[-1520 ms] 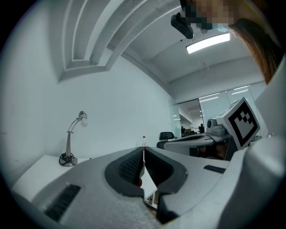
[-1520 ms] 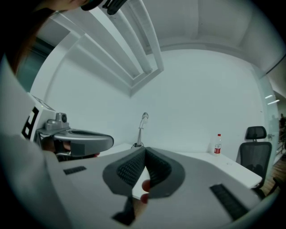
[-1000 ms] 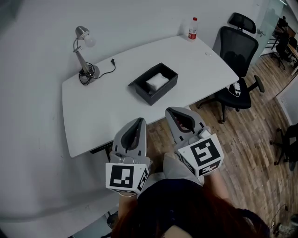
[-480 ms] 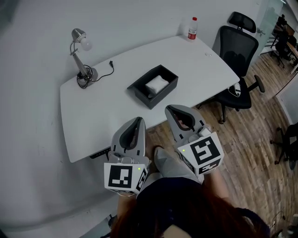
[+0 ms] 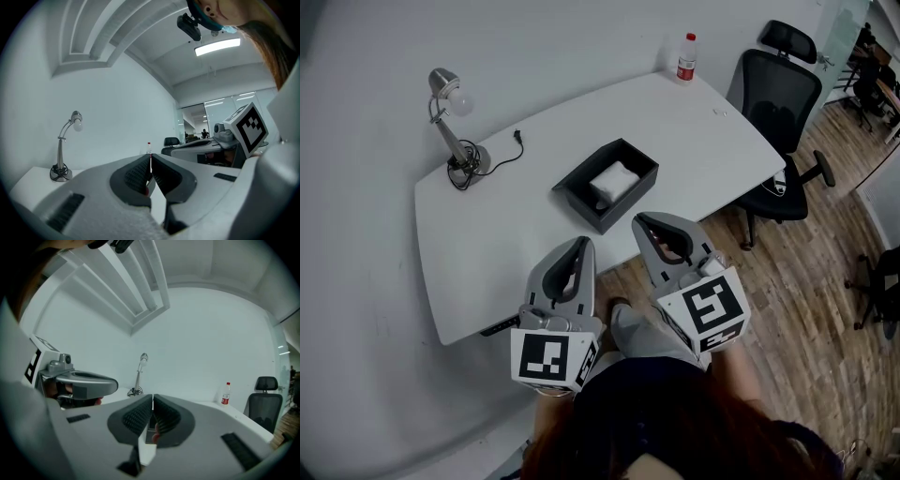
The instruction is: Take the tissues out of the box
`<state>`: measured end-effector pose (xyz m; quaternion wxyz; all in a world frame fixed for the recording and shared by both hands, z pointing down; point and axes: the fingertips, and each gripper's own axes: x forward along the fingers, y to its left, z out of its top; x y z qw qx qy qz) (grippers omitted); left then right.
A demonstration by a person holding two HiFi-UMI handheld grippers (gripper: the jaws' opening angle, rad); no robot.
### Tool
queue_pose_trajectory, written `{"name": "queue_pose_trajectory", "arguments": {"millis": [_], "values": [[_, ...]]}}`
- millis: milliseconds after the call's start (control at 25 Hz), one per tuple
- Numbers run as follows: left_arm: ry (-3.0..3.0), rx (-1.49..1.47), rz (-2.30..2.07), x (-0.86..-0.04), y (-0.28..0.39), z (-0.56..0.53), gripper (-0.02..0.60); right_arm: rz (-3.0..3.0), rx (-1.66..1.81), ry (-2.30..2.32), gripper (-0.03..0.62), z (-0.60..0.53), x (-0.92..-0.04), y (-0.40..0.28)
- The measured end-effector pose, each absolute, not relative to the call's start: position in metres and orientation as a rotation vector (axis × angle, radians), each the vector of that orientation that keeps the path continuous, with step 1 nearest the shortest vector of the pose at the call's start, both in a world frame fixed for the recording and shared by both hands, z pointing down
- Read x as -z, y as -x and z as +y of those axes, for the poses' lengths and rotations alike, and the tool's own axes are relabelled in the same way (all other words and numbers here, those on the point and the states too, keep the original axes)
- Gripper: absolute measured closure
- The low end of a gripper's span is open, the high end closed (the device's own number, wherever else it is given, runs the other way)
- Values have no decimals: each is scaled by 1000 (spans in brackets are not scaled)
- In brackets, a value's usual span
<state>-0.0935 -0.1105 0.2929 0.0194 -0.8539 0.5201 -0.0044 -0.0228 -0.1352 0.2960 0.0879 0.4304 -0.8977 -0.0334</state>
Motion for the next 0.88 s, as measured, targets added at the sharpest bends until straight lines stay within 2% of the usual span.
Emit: {"name": "queue_pose_trajectory", "arguments": {"millis": [520,880], "values": [[2652,21,1608,-291,98,-156,555,-2628,86,-1264,545,-180,-306,25],[2657,44,1604,-293,101,-185,555,-2597,65,-1224,501,-211,-319,28]]}}
